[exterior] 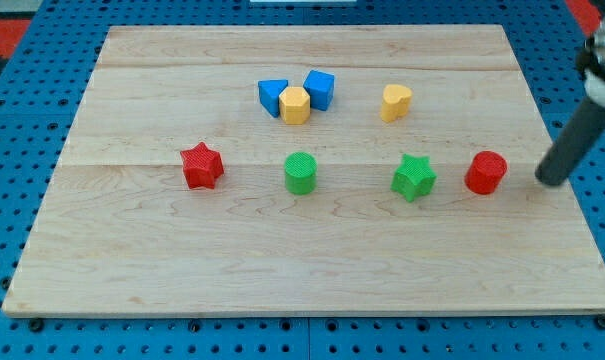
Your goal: Align the hexagon and blue blocks horizontally at the left side of the heart
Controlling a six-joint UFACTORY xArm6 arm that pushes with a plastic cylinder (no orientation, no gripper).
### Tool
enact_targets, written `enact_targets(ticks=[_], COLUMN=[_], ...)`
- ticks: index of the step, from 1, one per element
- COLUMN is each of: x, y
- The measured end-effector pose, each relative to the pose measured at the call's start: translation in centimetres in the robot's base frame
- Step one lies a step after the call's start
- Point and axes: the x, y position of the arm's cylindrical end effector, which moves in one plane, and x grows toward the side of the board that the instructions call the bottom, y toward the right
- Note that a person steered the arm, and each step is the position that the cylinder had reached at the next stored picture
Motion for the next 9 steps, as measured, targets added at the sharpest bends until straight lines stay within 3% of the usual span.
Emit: enact_targets(ticks=[2, 3, 6, 7, 8, 9], x=[-2.5, -5.1, -10.7, -8.9, -4.8, -8.4], y=[-15.9, -20.9, -32.3, -26.9, -28.0, -35.3])
